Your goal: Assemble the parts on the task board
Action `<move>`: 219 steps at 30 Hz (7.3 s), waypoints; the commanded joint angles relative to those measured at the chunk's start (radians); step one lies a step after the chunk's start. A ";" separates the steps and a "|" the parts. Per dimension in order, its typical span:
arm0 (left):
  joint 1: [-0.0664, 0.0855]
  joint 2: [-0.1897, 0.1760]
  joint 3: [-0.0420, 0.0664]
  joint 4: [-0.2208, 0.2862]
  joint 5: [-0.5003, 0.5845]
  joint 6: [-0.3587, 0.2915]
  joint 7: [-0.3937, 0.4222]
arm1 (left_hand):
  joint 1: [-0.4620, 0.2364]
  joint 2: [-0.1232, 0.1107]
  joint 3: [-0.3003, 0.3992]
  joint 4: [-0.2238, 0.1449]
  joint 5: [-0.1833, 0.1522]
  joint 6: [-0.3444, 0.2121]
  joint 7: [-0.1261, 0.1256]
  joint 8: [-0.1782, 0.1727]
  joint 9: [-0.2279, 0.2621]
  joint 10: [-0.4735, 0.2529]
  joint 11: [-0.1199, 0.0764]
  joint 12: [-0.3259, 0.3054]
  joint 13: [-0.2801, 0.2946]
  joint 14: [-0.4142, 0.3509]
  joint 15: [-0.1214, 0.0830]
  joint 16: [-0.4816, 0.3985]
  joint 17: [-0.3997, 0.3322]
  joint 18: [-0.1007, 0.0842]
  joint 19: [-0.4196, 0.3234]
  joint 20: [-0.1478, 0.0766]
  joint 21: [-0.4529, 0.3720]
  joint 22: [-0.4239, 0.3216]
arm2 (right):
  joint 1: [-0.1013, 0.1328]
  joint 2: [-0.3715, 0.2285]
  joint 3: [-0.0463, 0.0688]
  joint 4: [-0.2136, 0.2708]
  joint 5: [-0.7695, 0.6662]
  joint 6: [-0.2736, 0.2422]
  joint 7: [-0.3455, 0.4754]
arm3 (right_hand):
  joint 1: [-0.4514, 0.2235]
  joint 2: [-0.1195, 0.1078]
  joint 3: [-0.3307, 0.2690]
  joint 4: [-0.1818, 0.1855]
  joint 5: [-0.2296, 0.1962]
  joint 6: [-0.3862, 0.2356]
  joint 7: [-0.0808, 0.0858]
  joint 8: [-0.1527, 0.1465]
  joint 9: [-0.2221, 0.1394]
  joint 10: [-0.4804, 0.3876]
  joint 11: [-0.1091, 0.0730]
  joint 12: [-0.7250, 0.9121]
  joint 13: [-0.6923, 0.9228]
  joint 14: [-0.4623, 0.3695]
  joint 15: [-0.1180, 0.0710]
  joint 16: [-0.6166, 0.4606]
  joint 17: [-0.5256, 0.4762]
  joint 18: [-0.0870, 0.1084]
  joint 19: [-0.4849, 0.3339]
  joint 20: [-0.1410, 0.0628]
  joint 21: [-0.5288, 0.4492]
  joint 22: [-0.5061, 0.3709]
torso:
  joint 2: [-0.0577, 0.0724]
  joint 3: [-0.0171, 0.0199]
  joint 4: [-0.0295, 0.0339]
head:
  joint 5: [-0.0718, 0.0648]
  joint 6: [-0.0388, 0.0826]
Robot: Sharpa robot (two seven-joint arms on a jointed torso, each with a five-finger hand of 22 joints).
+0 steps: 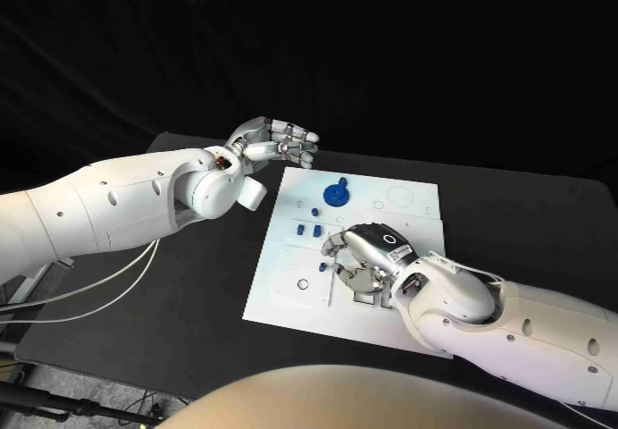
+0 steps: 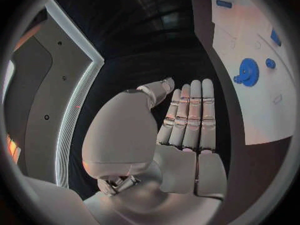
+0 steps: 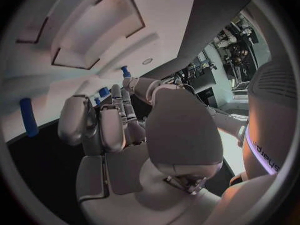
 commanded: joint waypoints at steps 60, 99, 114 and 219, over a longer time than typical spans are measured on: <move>0.000 -0.017 0.000 0.010 0.006 0.014 0.017 | -0.005 -0.001 -0.005 0.001 -0.003 -0.005 0.000 0.000 -0.001 -0.007 -0.001 0.000 0.002 -0.009 -0.001 -0.002 0.005 0.010 0.004 0.009 -0.010 -0.004 | 0.110 -0.127 0.008 -0.069 0.087 0.221 0.012 | 0.010 -0.003 0.018 0.014 0.004 -0.002 0.004 -0.019 -0.013 0.009 -0.002 0.029 -0.049 0.012 0.005 0.002 -0.006 0.010 0.017 0.003 0.022 0.138 | -0.008 0.0007 -0.0072 | -0.052 0.032; 0.000 -0.018 0.000 0.011 0.006 0.012 0.009 | -0.001 0.002 -0.004 -0.001 -0.003 -0.005 0.000 0.001 -0.002 -0.007 -0.002 0.002 0.003 -0.010 -0.002 -0.001 0.009 0.011 0.008 0.009 -0.012 -0.006 | 0.112 -0.160 0.011 -0.015 0.086 0.078 -0.020 | 0.008 0.041 -0.022 0.007 0.002 0.138 -0.043 0.100 0.068 0.178 -0.058 0.096 -0.008 0.024 -0.039 0.030 0.016 -0.011 0.059 -0.036 0.127 0.180 | -0.010 0.0002 -0.0074 | -0.055 0.029; 0.000 -0.004 0.000 -0.005 0.009 0.017 0.008 | 0.001 0.003 -0.004 -0.002 -0.003 -0.005 0.000 0.001 -0.002 -0.007 -0.002 0.002 0.003 -0.010 -0.002 -0.001 0.009 0.011 0.008 0.009 -0.013 -0.006 | 0.140 -0.145 0.018 0.106 0.128 0.061 -0.012 | 0.006 0.038 -0.024 0.007 0.002 0.137 -0.044 0.104 0.072 0.178 -0.058 0.094 -0.007 0.023 -0.040 0.026 0.009 -0.010 0.059 -0.037 0.125 0.179 | -0.015 -0.0002 -0.0053 | -0.040 0.031; 0.000 0.014 -0.003 -0.023 0.014 0.028 0.000 | 0.000 0.003 -0.005 -0.002 -0.003 -0.005 0.000 0.002 -0.002 -0.009 -0.001 0.003 0.004 -0.011 -0.001 -0.001 0.012 0.010 0.010 0.009 -0.015 -0.006 | -0.044 0.133 0.009 -0.032 -0.053 0.125 -0.065 | -0.018 0.015 -0.045 0.040 0.002 0.025 -0.019 0.044 0.084 0.151 -0.038 0.055 0.002 0.019 -0.024 0.023 -0.010 -0.005 0.050 -0.026 0.087 0.173 | -0.016 -0.0055 -0.0054 | 0.006 0.006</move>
